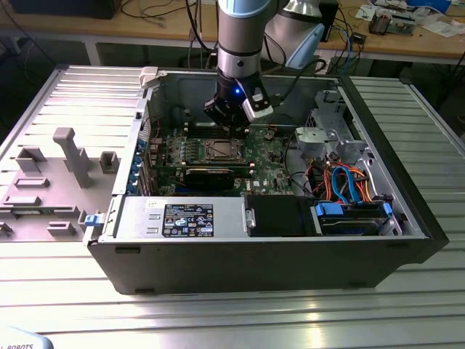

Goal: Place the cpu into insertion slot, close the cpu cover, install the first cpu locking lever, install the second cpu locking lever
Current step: 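Install the second cpu locking lever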

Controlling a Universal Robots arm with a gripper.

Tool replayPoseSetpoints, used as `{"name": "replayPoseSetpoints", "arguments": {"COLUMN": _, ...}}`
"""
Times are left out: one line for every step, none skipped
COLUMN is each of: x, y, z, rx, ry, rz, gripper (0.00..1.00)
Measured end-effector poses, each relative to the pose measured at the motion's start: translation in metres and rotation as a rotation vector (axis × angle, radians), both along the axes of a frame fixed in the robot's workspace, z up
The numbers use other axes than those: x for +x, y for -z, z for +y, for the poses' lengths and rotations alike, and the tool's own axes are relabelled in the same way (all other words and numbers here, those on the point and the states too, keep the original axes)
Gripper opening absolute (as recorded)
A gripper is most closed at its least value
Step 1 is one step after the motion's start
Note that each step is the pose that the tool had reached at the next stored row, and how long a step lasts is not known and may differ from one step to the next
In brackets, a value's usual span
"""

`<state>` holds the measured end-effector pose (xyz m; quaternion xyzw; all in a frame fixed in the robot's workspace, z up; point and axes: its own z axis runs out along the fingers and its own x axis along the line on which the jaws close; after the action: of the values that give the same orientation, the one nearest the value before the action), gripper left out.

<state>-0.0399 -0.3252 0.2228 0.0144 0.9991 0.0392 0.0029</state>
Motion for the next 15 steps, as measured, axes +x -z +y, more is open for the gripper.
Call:
{"name": "replayPoseSetpoints", "arguments": {"x": 0.0000, "y": 0.0000, "z": -0.0004, "rx": -0.0001, "ry": 0.000, "rz": 0.0001, "gripper": 0.11}}
{"name": "replayPoseSetpoints", "arguments": {"x": 0.0000, "y": 0.0000, "z": -0.0012, "rx": 0.0001, "ry": 0.000, "rz": 0.0000, "gripper": 0.11}}
{"name": "replayPoseSetpoints", "arguments": {"x": 0.0000, "y": 0.0001, "z": -0.0014, "rx": 0.0002, "ry": 0.000, "rz": -0.0001, "gripper": 0.11}}
{"name": "replayPoseSetpoints", "arguments": {"x": 0.0000, "y": 0.0001, "z": -0.0016, "rx": 0.0001, "ry": 0.000, "rz": 0.0000, "gripper": 0.11}}
{"name": "replayPoseSetpoints", "arguments": {"x": 0.0000, "y": 0.0001, "z": -0.0017, "rx": 0.0001, "ry": 0.000, "rz": 0.0000, "gripper": 0.11}}
{"name": "replayPoseSetpoints", "arguments": {"x": 0.0000, "y": 0.0001, "z": -0.0019, "rx": -0.0001, "ry": 0.000, "rz": 0.0001, "gripper": 0.11}}
{"name": "replayPoseSetpoints", "arguments": {"x": 0.0000, "y": 0.0001, "z": -0.0023, "rx": 0.0000, "ry": 0.000, "rz": 0.0000, "gripper": 0.11}}
{"name": "replayPoseSetpoints", "arguments": {"x": 0.0001, "y": 0.0002, "z": -0.0024, "rx": 0.0001, "ry": 0.000, "rz": 0.0000, "gripper": 0.11}}
{"name": "replayPoseSetpoints", "arguments": {"x": 0.0001, "y": 0.0002, "z": -0.0027, "rx": 0.0000, "ry": 0.000, "rz": 0.0000, "gripper": 0.11}}
{"name": "replayPoseSetpoints", "arguments": {"x": 0.0001, "y": 0.0002, "z": -0.0029, "rx": 0.0000, "ry": 0.000, "rz": 0.0000, "gripper": 0.11}}
{"name": "replayPoseSetpoints", "arguments": {"x": 0.0001, "y": 0.0003, "z": -0.0031, "rx": 0.0001, "ry": 0.000, "rz": 0.0001, "gripper": 0.11}}
{"name": "replayPoseSetpoints", "arguments": {"x": 0.0001, "y": 0.0003, "z": -0.0033, "rx": 0.0000, "ry": 0.000, "rz": 0.0000, "gripper": 0.11}}
{"name": "replayPoseSetpoints", "arguments": {"x": 0.0001, "y": 0.0003, "z": -0.0036, "rx": 0.0000, "ry": 0.000, "rz": 0.0000, "gripper": 0.11}}
{"name": "replayPoseSetpoints", "arguments": {"x": 0.0001, "y": 0.0003, "z": -0.0041, "rx": 0.0000, "ry": 0.000, "rz": 0.0000, "gripper": 0.11}}
{"name": "replayPoseSetpoints", "arguments": {"x": 0.0001, "y": 0.0003, "z": -0.0043, "rx": 0.0000, "ry": 0.000, "rz": 0.0000, "gripper": 0.11}}
